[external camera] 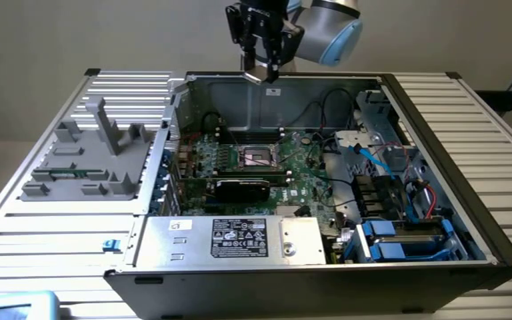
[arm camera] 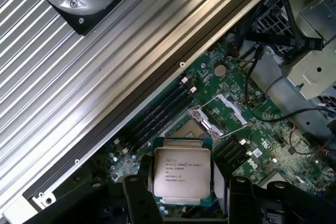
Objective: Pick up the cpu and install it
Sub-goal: 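Place the cpu into insertion slot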
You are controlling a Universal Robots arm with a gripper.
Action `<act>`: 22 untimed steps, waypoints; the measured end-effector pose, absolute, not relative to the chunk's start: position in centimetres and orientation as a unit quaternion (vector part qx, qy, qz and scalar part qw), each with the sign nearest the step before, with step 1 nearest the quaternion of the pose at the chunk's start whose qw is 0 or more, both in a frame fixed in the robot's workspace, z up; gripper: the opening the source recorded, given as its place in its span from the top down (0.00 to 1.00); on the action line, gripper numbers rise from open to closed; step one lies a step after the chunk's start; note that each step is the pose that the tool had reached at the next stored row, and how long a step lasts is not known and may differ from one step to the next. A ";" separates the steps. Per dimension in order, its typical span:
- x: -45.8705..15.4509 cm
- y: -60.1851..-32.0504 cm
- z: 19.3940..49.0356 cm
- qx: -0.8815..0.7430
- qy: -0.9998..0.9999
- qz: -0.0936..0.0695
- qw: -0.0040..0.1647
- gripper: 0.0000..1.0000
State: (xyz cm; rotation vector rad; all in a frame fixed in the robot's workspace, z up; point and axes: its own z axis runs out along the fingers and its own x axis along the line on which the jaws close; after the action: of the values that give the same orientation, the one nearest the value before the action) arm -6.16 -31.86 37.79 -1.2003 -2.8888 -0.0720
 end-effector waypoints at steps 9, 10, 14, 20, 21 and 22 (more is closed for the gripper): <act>-6.2 -31.9 37.6 -0.452 -0.892 -0.023 0.004 0.45; -6.2 -31.9 37.6 -0.459 -0.888 -0.023 0.004 0.45; -6.2 -31.9 37.5 -0.489 -0.872 -0.024 0.004 0.45; -6.2 -31.9 37.4 -0.532 -0.846 -0.024 0.002 0.45; -6.2 -31.9 37.4 -0.539 -0.842 -0.024 0.002 0.45; -6.2 -31.9 37.4 -0.546 -0.838 -0.024 0.002 0.45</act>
State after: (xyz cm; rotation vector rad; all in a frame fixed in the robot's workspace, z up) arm -6.16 -31.86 37.35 -1.7127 -2.6281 -0.0746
